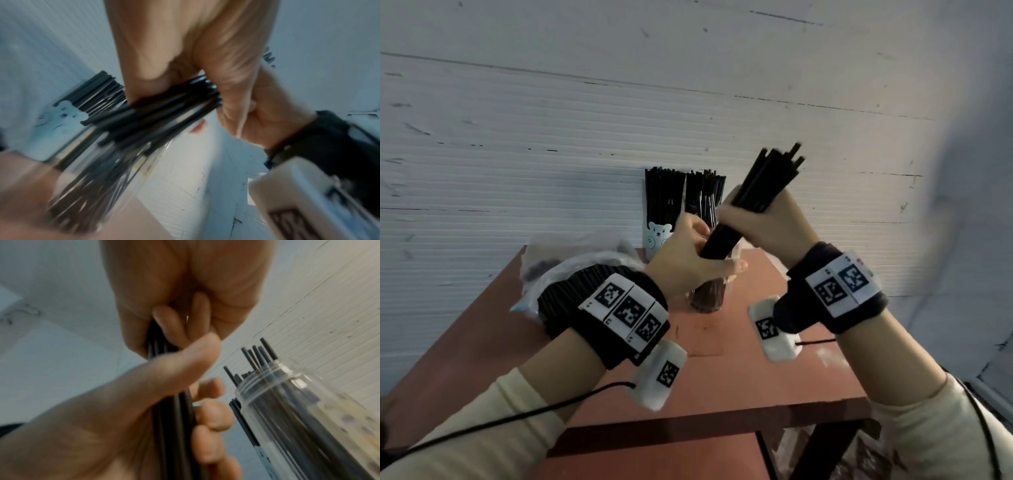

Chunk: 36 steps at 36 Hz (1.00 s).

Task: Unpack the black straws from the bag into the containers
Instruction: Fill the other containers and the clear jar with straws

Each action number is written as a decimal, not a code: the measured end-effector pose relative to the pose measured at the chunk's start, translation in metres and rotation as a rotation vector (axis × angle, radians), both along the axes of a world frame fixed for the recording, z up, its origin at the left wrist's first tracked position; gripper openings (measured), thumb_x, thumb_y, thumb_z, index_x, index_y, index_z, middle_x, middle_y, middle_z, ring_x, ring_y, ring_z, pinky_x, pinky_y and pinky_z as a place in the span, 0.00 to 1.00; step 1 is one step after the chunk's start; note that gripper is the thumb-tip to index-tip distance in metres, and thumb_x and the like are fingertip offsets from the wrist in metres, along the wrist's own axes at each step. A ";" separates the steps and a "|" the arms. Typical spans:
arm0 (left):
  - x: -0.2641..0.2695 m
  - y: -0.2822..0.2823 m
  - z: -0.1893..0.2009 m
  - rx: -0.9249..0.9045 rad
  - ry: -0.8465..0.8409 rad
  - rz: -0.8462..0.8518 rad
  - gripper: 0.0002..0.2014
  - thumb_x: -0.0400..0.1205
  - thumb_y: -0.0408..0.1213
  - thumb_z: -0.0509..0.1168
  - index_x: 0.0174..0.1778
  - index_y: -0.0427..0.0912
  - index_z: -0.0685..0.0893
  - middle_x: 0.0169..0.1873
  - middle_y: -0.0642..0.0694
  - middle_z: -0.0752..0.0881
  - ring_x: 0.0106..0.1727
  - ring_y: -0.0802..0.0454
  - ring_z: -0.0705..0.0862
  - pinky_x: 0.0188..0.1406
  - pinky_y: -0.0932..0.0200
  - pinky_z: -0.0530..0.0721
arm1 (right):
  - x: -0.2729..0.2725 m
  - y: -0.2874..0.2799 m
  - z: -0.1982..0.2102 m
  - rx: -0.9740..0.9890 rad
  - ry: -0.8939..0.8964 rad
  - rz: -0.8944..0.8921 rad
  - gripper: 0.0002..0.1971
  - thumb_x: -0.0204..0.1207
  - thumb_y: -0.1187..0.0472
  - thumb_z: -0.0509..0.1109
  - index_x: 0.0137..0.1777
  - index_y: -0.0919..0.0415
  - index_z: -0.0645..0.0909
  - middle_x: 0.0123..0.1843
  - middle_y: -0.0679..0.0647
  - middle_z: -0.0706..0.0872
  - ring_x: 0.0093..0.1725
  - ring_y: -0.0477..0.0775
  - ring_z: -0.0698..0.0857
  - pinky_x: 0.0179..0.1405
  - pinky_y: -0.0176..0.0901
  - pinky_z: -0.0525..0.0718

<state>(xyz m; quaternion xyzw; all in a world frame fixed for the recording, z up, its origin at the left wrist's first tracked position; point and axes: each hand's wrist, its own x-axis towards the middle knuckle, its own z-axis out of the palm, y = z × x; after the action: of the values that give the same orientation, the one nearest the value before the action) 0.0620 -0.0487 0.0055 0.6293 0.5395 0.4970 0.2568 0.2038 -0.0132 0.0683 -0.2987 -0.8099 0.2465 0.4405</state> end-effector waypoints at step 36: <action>-0.020 0.065 -0.017 -0.065 -0.110 -0.056 0.48 0.66 0.38 0.83 0.79 0.52 0.63 0.59 0.61 0.82 0.57 0.70 0.80 0.55 0.72 0.76 | -0.009 0.075 0.023 -0.026 -0.283 -0.241 0.24 0.76 0.36 0.66 0.59 0.57 0.78 0.50 0.47 0.81 0.50 0.48 0.80 0.47 0.41 0.76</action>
<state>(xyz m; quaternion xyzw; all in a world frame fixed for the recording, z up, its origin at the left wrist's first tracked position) 0.0419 0.0160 -0.0120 0.6072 0.5225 0.5056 0.3203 0.1952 0.0622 0.0914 -0.4310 -0.8189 0.1581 0.3445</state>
